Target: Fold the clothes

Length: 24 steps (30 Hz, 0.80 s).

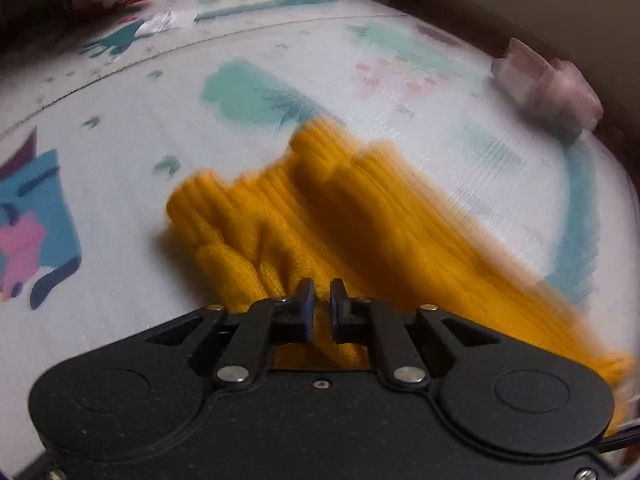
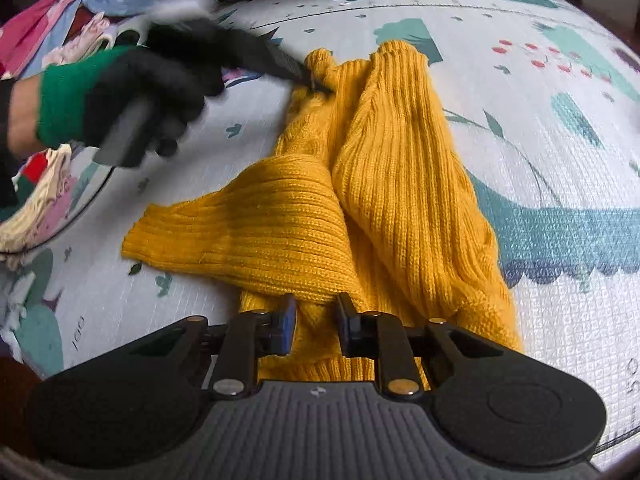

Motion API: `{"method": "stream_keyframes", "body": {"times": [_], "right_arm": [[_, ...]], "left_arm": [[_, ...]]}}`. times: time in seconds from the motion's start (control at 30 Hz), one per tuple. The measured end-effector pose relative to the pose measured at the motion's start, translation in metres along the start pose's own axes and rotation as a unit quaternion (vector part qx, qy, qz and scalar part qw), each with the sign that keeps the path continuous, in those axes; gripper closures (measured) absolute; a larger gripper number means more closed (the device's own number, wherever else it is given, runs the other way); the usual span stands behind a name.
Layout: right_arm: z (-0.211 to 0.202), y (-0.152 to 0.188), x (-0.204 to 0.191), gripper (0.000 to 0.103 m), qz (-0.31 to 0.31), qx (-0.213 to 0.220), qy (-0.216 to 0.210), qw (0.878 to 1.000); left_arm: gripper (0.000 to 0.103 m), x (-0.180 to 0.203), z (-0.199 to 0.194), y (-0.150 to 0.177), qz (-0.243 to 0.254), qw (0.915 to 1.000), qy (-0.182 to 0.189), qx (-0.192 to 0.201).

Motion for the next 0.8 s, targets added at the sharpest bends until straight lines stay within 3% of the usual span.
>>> {"method": "stream_keyframes", "body": {"times": [0.07,0.17,0.37,0.43,0.57,0.67,0.73,0.8], "right_arm": [[0.000,0.001,0.000,0.082,0.001,0.000,0.002,1.000],[0.000,0.001,-0.001,0.081,0.003,-0.001,0.005,1.000],[0.001,0.003,-0.003,0.081,0.006,-0.002,0.012,1.000],[0.001,0.003,-0.003,0.081,0.007,-0.002,0.014,1.000],[0.003,0.002,0.001,0.088,0.015,-0.005,0.019,1.000],[0.000,-0.002,0.002,0.088,0.021,-0.004,0.022,1.000],[-0.004,-0.002,0.000,0.087,0.023,0.004,0.023,0.999],[-0.007,0.001,-0.004,0.087,0.013,0.008,0.027,1.000]], "left_arm": [[0.096,-0.004,-0.008,-0.005,-0.027,0.9991,0.031,0.008],[0.096,-0.022,-0.043,-0.017,-0.080,0.9909,0.094,0.054],[0.096,-0.009,-0.052,0.006,0.011,0.9937,0.112,0.004],[0.096,0.001,-0.039,0.015,0.020,0.9954,0.094,0.001],[0.095,0.031,-0.009,0.025,0.075,0.9969,0.013,0.017],[0.094,0.036,-0.020,0.017,0.094,0.9956,0.002,0.002],[0.094,0.025,-0.039,0.013,0.080,0.9968,0.005,0.005],[0.079,0.009,-0.061,0.015,0.050,0.9987,0.007,0.009]]}}
Point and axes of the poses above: each gripper's, at about its wrist camera, not at the fingertips, and z roughly the way its jaws point, x to its right, y to its underside, the point moved 6 cm from there along z, roughly the way its jaws point, and after that the axes turned 2 degrees about -z, right-handed, at the moved point
